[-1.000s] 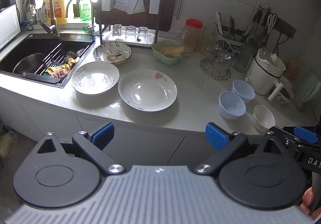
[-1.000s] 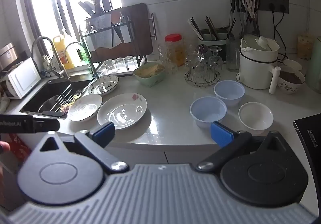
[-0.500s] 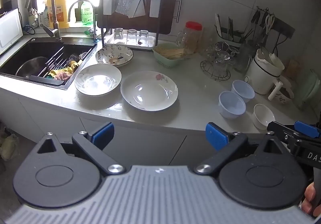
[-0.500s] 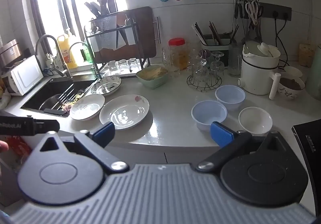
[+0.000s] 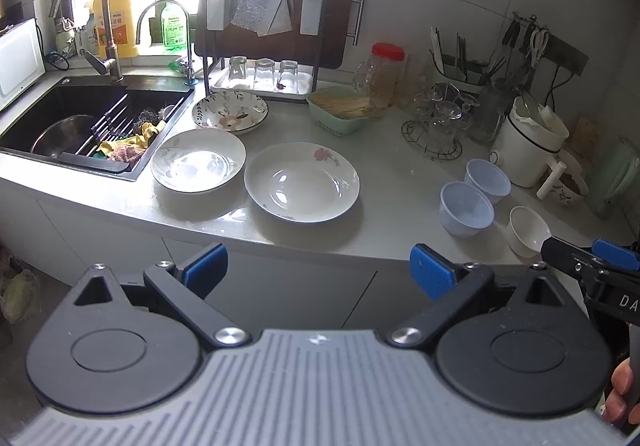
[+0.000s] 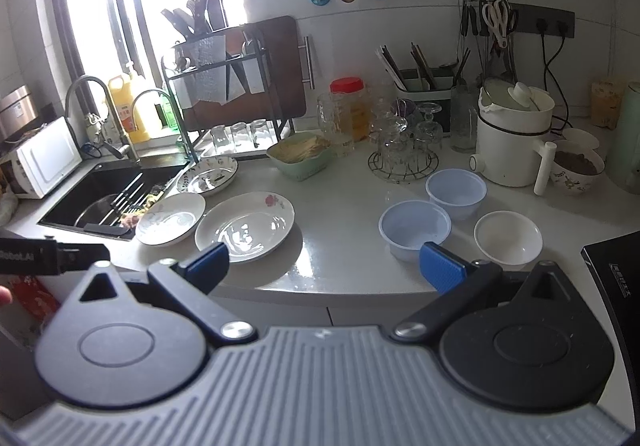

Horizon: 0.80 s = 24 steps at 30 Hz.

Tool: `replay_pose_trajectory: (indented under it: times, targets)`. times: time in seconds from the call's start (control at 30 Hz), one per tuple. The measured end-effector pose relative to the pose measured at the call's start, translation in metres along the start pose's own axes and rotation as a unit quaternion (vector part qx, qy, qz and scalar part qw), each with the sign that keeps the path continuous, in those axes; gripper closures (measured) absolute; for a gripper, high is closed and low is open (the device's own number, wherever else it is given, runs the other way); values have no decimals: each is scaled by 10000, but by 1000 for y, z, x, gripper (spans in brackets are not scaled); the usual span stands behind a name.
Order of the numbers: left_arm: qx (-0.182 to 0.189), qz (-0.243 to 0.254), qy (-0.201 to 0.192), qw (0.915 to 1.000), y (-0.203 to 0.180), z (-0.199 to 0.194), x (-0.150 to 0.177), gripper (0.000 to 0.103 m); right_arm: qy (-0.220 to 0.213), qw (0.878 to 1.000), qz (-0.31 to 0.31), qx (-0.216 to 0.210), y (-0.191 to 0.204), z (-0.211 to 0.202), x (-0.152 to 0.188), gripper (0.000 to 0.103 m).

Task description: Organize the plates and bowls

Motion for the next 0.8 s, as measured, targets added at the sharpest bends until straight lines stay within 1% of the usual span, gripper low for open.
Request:
replay_pose_trajectory:
  times: [0.33, 0.43, 0.8]
  targets:
    - [22, 77, -5, 10000, 1, 3, 4, 4, -44, 10000, 78, 32, 1, 1, -3, 0]
    - [23, 77, -25, 10000, -1, 2, 2, 4, -107, 9999, -15, 54, 1, -1, -5, 0]
    - [-2, -8, 8, 10000, 2, 0, 7, 4, -78, 10000, -21, -16, -1, -1, -8, 0]
Point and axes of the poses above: each gripper's, at about its wrist camera, not at the fingertips, and z roughly the way its jaws point, y to its left, x to its underside, the point moved 3 cm from there along z, roughly the way its jaws point, and after that the axes turned 10 degrees about -z, right-handed, at the moved point
